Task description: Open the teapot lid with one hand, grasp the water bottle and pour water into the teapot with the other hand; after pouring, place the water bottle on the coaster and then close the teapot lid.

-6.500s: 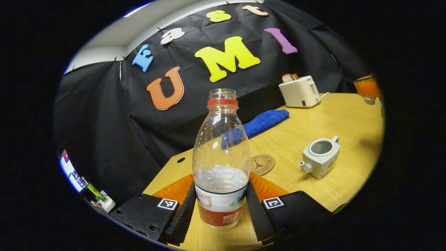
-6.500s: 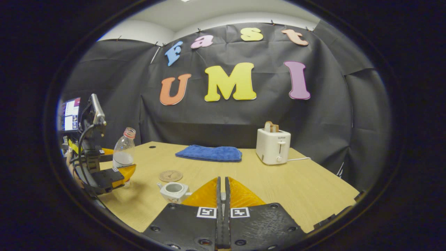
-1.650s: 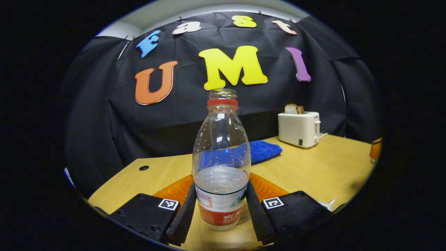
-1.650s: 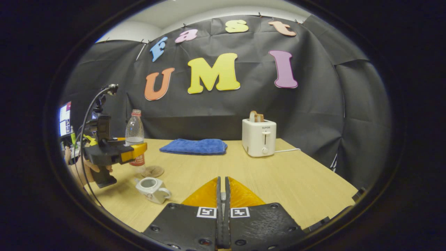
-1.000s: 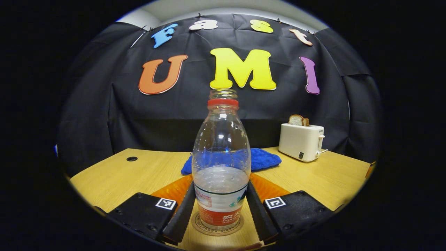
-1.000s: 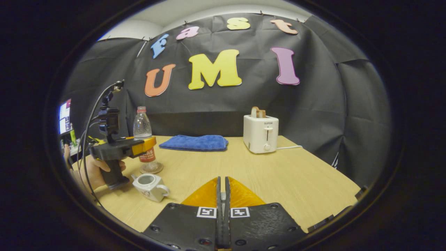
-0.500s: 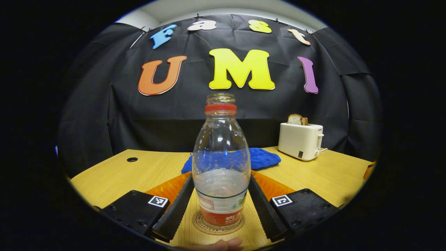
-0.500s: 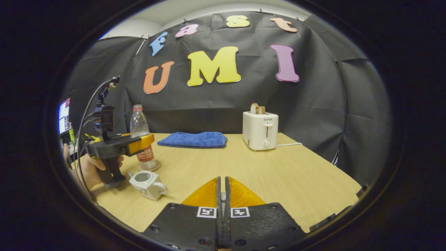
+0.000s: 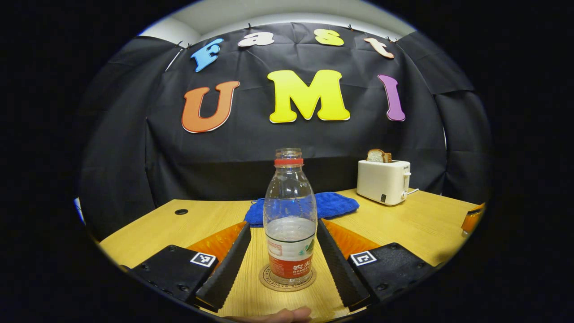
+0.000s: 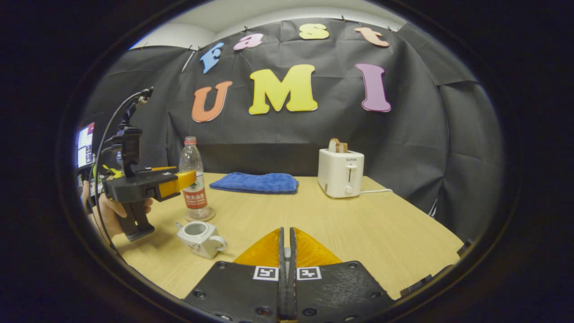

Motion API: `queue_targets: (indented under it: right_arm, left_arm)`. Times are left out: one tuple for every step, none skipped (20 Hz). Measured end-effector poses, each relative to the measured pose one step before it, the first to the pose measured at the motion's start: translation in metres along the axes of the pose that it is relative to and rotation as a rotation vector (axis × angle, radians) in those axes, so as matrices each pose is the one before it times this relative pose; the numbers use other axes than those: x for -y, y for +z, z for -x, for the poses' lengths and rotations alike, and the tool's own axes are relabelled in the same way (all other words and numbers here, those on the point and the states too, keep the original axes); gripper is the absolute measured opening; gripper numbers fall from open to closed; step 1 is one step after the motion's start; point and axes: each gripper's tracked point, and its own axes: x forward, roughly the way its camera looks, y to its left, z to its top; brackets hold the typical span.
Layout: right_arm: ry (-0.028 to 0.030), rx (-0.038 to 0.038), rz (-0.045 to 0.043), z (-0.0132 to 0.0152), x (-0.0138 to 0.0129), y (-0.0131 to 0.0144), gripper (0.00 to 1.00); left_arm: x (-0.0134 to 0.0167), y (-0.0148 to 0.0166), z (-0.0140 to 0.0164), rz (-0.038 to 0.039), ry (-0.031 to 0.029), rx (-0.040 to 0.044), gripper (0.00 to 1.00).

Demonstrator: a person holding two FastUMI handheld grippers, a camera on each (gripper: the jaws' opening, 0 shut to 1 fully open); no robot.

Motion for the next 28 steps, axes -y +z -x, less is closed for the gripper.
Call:
queue_targets:
  right_arm:
    - [0.00170,0.00411,0.00274,0.00204,-0.00111,0.00122,0.00]
    - [0.00239,0.00621,0.00027,0.00073,-0.00139,0.00234,0.00]
    - [0.00562,0.00520,0.00266,0.00018,-0.00168,0.00060,0.00]
    - [0.00625,0.00230,0.01022,-0.00012,-0.00224,0.00089,0.00]
    - [0.00698,0.00615,0.01151,-0.00163,-0.00170,0.00203,0.00]
    - [0.01490,-0.00078,0.00159,-0.00129,-0.00291,0.00052,0.00]
    - [0.01953,-0.00614,-0.01155,-0.00224,-0.00365,0.00055,0.00]
    - [0.02749,-0.00280,-0.01173,-0.00108,-0.00613,0.00165,0.00]
    - [0.02316,0.00006,-0.00133,-0.00065,-0.00567,0.00253,0.00]
    - [0.01381,0.00371,0.00744,-0.00125,-0.00340,0.00234,0.00]
    - [0.00822,0.00663,0.01567,-0.00235,-0.00317,0.00268,0.00]
    - [0.01548,0.00445,0.01673,-0.00296,-0.00510,0.00163,0.00]
    - [0.02313,-0.00034,0.01014,-0.00377,-0.00759,0.00089,0.00]
    - [0.02614,-0.00369,0.00314,-0.00492,-0.00815,-0.00038,0.00]
    - [0.02844,-0.00681,0.00083,-0.00373,-0.00813,-0.00193,0.00]
    - [0.03024,-0.00565,0.00041,-0.00475,-0.00946,-0.00009,0.00]
    - [0.02198,-0.00544,-0.00489,-0.00491,-0.00707,0.00000,0.00]
    - [0.02117,-0.00642,-0.01121,-0.00434,-0.00570,-0.00153,0.00]
    - [0.02053,-0.01031,-0.01925,-0.00494,-0.00732,-0.00085,0.00]
    - [0.01368,-0.00961,-0.01545,-0.00524,-0.00465,-0.00166,0.00]
    - [0.00774,-0.00370,-0.00666,-0.00501,-0.00475,0.00116,0.00]
    - [0.00843,0.00030,-0.00284,-0.00349,-0.00513,0.00115,0.00]
    - [0.00652,0.00226,-0.00395,-0.00410,-0.00468,0.00131,0.00]
    - [0.00079,0.00047,-0.00427,-0.00425,-0.00270,0.00010,0.00]
    - [0.00012,0.00256,-0.00505,-0.00386,-0.00285,0.00200,0.00]
    - [0.00142,-0.00003,-0.00415,-0.00436,-0.00277,-0.00013,0.00]
    - [0.00292,-0.00061,-0.00174,-0.00351,-0.00376,0.00033,0.00]
    - [0.00239,-0.00010,0.00329,-0.00234,-0.00186,-0.00059,0.00]
  left_arm:
    - [0.00203,0.00159,0.00671,0.00417,-0.00682,-0.00285,0.93]
    - [0.00141,0.00109,0.00731,0.00969,-0.00451,0.00262,0.93]
    - [0.00051,0.00097,0.00803,0.00688,-0.00050,-0.00280,0.93]
    - [-0.00107,-0.00126,0.00810,-0.00229,0.00977,-0.00319,0.93]
    - [-0.00312,0.00108,0.00879,-0.01010,0.01790,0.00332,0.93]
    - [-0.00233,0.00276,0.00858,0.00025,0.01526,0.00545,0.93]
    - [0.00051,-0.00132,0.00949,0.00310,0.00197,-0.00905,0.93]
    - [0.00107,-0.00134,0.00872,0.00786,0.00312,-0.00504,0.93]
    - [-0.00079,-0.00296,0.01103,-0.00091,0.00766,-0.01158,0.93]
    - [-0.00029,-0.00056,0.00806,-0.00305,0.00431,-0.00561,0.93]
    - [-0.00025,-0.00467,0.00793,-0.00329,0.00429,-0.01866,0.92]
    - [-0.00206,-0.00218,0.00849,0.00137,0.01316,-0.00413,0.93]
    - [-0.00335,-0.00023,0.00861,0.01081,0.01507,0.00378,0.93]
    - [0.00189,0.00182,0.00850,0.01334,-0.00473,0.00553,0.93]
    - [0.00194,-0.00016,0.00865,0.00668,-0.00566,-0.00383,0.93]
    - [0.00008,-0.00075,0.00698,0.00748,0.00168,0.00421,0.93]
    - [-0.00183,0.00243,0.00502,0.00169,0.00205,0.00422,0.93]
    - [-0.00055,0.00390,0.00538,-0.00205,0.00132,0.00875,0.93]
    - [-0.00281,0.00329,0.00397,-0.00605,0.00805,0.00069,0.93]
    - [-0.00585,0.00268,0.00441,-0.00622,0.01460,0.00372,0.93]
    - [-0.00498,0.00473,0.00344,-0.00232,0.00812,0.00383,0.93]
    - [-0.00203,0.00233,0.00308,0.00217,0.00427,-0.00381,0.93]
    - [-0.00142,0.00168,0.00264,0.00926,-0.00231,-0.00286,0.93]
    - [0.00005,0.00542,0.00535,0.01164,-0.00898,0.00784,0.93]
    - [-0.00042,0.00311,0.00331,0.01279,-0.01094,0.00436,0.93]
    - [-0.00128,0.00272,0.00210,0.01286,-0.00486,0.00154,0.93]
    - [-0.00301,0.00273,0.00218,0.01060,0.00143,0.00295,0.93]
    - [-0.00171,0.00076,0.00161,0.00509,-0.00135,-0.00285,0.93]
